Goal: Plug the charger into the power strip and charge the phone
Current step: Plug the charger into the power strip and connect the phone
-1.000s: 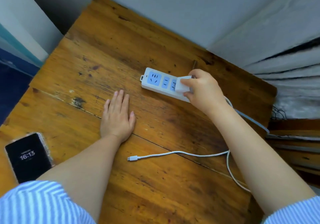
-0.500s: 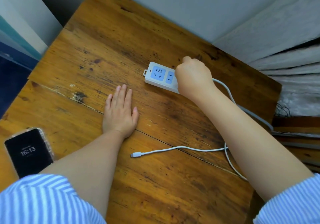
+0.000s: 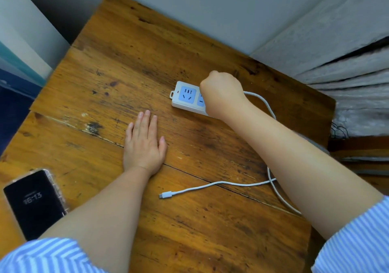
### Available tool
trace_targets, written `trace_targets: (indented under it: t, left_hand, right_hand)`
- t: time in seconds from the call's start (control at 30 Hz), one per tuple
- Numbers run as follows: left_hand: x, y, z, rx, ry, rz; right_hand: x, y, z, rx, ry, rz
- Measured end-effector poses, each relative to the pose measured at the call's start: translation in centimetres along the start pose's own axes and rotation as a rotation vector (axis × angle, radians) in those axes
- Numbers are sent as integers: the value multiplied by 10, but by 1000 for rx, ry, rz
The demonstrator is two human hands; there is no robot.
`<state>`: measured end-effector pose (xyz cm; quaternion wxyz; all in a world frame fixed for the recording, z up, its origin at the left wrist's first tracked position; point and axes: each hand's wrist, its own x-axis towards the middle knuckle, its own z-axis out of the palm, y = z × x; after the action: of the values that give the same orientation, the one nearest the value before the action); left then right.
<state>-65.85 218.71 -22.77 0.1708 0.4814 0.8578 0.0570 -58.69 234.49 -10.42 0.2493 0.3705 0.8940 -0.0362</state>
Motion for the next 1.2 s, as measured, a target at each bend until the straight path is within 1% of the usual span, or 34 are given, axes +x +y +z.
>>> trace_targets:
  t: [0.43, 0.5, 0.6, 0.73, 0.8, 0.87, 0.93, 1.0, 1.1, 1.13, 1.2]
  left_hand:
    - [0, -1, 0, -3, 1, 4]
    - [0, -1, 0, -7, 5, 11]
    - [-1, 0, 0, -21, 24, 17]
    - [-1, 0, -2, -43, 43, 19]
    - [-1, 4, -5, -69, 39, 34]
    - [-9, 4, -7, -92, 51, 39]
    - [-11, 2, -12, -125, 43, 46]
    - [-21, -5, -21, -145, -11, 48]
    - [-43, -18, -39, -136, -90, 56]
    - [-53, -23, -44, -112, -108, 65]
    - [-73, -37, -51, -25, -136, 108]
  right_hand:
    - [0, 5, 8, -5, 58, 7]
    - [-7, 5, 11, -39, 83, -30]
    - [-24, 3, 25, -123, 217, -160]
    - [-57, -4, 49, 8, 365, -239]
    - [-74, -6, 65, 50, 404, -297]
    - [-94, -11, 81, 145, 368, -342]
    - [-109, -19, 95, 194, 298, -373]
    - [-124, -30, 110, 220, 265, -412]
    - [-135, -50, 129, 318, 271, -426]
    - [-137, -58, 135, 341, 253, -415]
    - [-137, -71, 145, 408, 237, -335]
